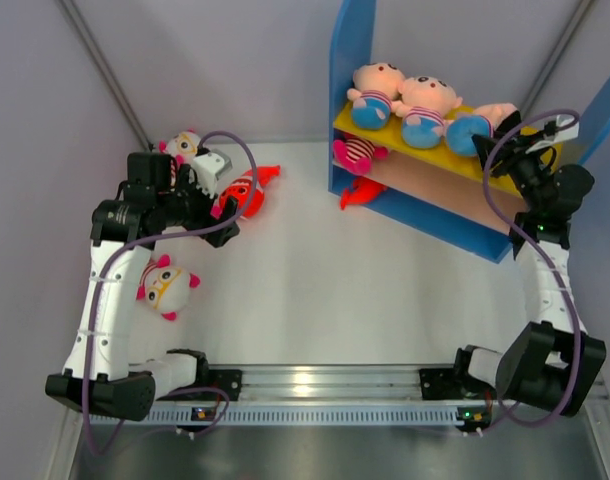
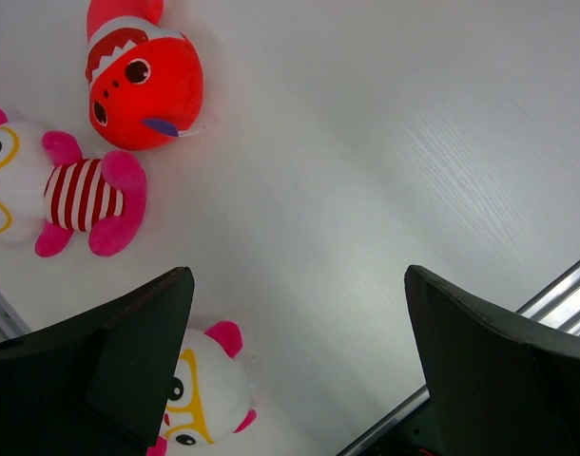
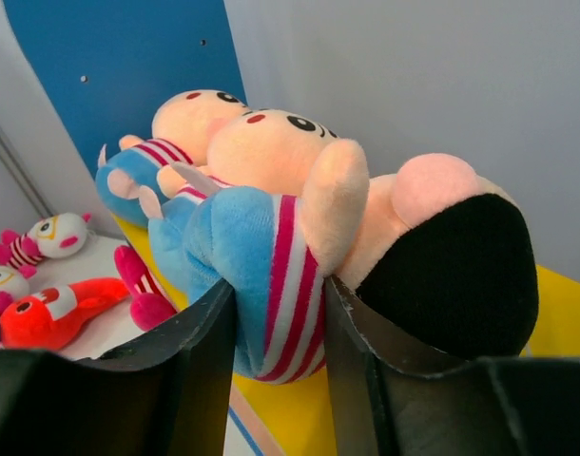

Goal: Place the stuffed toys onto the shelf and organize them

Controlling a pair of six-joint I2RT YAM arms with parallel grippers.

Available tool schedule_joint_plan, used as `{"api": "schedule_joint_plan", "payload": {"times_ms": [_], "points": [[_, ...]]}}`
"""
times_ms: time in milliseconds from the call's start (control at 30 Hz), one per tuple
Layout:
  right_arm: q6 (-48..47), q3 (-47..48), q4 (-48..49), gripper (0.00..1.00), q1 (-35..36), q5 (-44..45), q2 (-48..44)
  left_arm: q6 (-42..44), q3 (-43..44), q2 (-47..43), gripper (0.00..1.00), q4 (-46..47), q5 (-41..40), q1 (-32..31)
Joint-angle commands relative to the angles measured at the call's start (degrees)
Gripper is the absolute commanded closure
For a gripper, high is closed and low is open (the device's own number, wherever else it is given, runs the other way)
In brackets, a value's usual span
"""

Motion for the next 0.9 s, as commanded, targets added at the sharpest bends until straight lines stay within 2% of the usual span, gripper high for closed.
{"api": "schedule_joint_plan", "payload": {"times_ms": [0, 100, 233, 533, 733, 867], "points": [[-3.3, -2.99, -1.36, 0.59, 0.25, 4.43, -5.67, -0.9, 0.25, -0.16, 0.01, -0.08, 1.72, -0.23], [-5.59, -2.64, -10.14, 0.44, 0.25, 7.59, -9.45, -0.99, 0.43, 0.1, 0.01, -0.17, 2.25, -0.22], [-6.38, -2.02, -18.85, 0.34, 0.25, 16.71, -14.55, -1.08, 0.43, 0.11, 0.01, -0.17, 2.6, -0.23], [-11.39, 3.95, -37.92, 0.31, 0.25, 22.36, -15.7, -0.82, 0.16, -0.68, 0.01, -0.08, 2.6, -0.23], [-10.61, 4.83, -37.76, 0.29, 0.25, 19.21, -13.16, -0.73, 0.16, -0.86, 0.01, -0.25, 2.86, -0.23], [-8.94, 7.46, -38.64, 0.3, 0.33, 20.87, -10.17, -0.73, 0.16, -1.13, 0.01, -0.34, 2.51, -0.23]]}}
